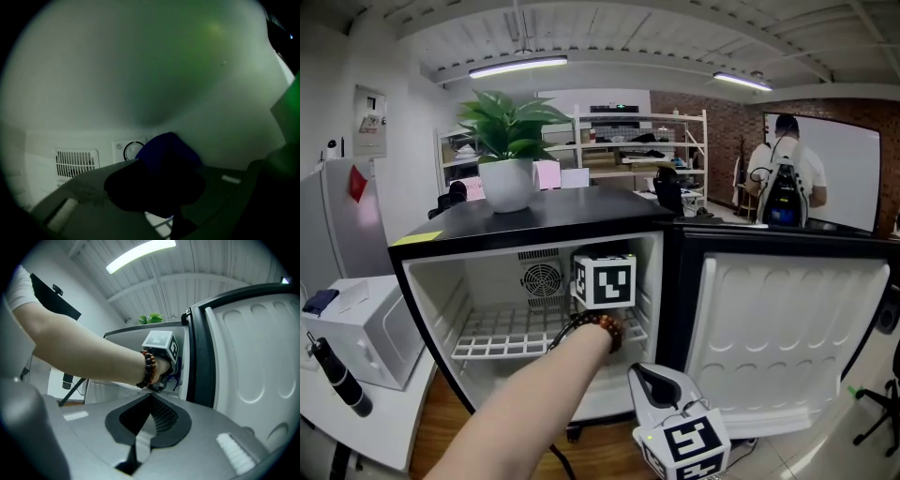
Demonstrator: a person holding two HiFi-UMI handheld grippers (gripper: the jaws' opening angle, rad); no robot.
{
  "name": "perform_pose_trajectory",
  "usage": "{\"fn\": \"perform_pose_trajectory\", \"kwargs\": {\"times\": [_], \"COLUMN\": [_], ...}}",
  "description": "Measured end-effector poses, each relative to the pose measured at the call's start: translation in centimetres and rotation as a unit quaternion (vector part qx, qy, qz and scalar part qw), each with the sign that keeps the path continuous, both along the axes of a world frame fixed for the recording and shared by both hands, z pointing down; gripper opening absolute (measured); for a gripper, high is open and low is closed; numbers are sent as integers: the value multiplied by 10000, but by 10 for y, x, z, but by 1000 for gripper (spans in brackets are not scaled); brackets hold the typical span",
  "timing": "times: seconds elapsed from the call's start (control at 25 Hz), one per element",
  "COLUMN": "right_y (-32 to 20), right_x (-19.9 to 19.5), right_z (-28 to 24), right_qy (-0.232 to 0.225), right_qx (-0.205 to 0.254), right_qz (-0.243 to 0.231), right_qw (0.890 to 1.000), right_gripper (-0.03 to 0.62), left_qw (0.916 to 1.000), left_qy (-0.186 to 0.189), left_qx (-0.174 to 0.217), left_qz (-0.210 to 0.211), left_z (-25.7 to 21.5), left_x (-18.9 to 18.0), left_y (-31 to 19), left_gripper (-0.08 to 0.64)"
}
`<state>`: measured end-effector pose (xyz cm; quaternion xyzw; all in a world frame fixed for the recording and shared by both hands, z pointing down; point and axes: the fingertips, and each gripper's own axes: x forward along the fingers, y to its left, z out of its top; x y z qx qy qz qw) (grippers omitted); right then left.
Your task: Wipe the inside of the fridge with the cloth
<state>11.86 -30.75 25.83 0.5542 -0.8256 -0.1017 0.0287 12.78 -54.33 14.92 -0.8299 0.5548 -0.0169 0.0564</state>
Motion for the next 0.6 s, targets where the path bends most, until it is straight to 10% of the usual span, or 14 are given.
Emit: {"fn": "perform_pose_trajectory", "kwargs": {"times": [0.6], "right_y": [15], "right_x": [-10], "right_z": [-12], "right_qy": [85], "right_qx": [141], "right_qz": [-36], "right_qw": [9999], "right_gripper": [2], "left_qw": [9991], "left_qy": [78], "left_qx": [-192], "left_qz": [365], "left_z": [7], "left_x": [7], "left_y": [32], "left_gripper": [89]}}
